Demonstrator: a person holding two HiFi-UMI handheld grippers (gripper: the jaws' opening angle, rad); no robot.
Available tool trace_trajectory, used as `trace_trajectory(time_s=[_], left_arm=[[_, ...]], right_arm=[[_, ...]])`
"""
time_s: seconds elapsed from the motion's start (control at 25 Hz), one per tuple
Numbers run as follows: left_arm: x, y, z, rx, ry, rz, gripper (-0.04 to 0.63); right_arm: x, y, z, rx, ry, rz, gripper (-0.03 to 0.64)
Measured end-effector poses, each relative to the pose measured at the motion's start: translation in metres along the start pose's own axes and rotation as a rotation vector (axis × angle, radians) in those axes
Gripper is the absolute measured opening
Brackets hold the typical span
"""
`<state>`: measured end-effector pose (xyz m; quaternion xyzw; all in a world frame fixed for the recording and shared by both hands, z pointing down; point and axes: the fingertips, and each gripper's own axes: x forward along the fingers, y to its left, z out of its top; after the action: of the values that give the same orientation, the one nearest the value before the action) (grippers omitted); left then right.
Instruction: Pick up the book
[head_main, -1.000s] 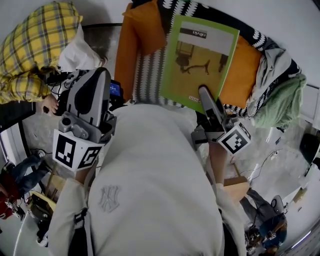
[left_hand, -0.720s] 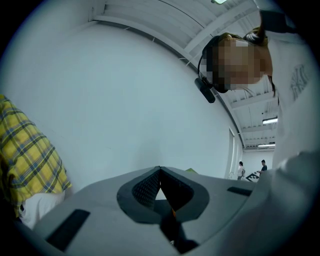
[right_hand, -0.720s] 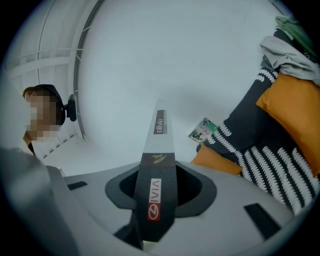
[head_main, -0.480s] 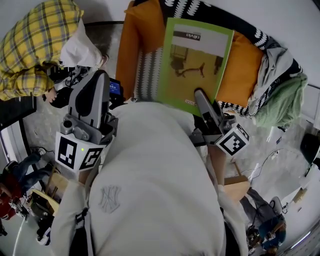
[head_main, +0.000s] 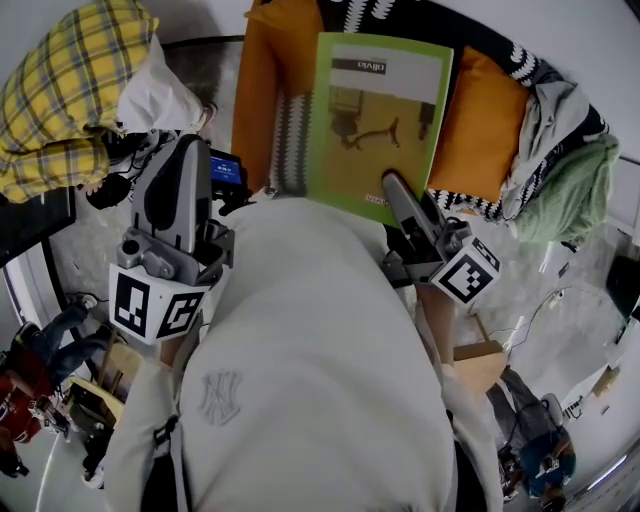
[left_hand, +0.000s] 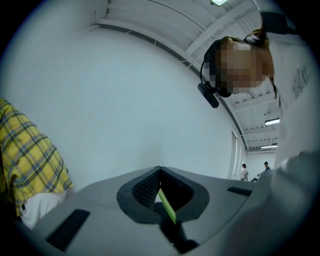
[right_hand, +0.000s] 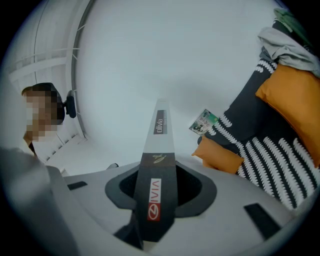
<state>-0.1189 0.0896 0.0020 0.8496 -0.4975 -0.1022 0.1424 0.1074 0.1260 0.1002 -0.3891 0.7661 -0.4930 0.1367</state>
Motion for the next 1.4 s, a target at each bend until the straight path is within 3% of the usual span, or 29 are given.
trace_trajectory(time_s=[1.4], left_arm=[[0.0035,0.0021,0.0008,0.0,-0.01,0.009,0.009]], right_arm=[[-0.0006,-0.0025,-0.0007,0.005,-0.003,-0.005,0.144]])
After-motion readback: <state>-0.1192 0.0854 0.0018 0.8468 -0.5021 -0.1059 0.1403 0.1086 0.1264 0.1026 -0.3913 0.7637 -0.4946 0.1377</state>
